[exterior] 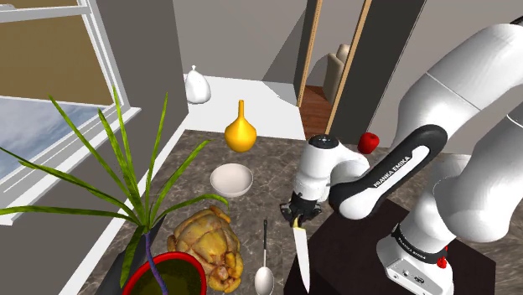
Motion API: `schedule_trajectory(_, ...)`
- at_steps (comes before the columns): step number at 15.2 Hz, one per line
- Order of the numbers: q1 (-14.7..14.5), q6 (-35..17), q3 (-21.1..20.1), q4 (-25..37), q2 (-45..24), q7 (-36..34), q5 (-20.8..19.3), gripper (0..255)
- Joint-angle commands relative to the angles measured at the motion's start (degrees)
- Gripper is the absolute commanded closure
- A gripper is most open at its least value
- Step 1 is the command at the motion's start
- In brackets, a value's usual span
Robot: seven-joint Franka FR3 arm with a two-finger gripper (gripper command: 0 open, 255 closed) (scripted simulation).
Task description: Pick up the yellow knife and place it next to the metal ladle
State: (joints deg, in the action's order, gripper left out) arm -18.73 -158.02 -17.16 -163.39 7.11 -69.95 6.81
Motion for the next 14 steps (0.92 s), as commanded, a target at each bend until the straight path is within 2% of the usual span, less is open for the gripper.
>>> schedule_trajectory(1,-1.9,0.1,-2.7,0.4,-0.2,-4.4,0.3,255)
schedule_trajectory(8,-6.8,0.7,-11.1,3.8,-2.8,-19.7,-1.7,255)
schedule_trajectory(14,-10.2,2.0,-16.7,9.6,-7.9,-35.0,-8.6,255)
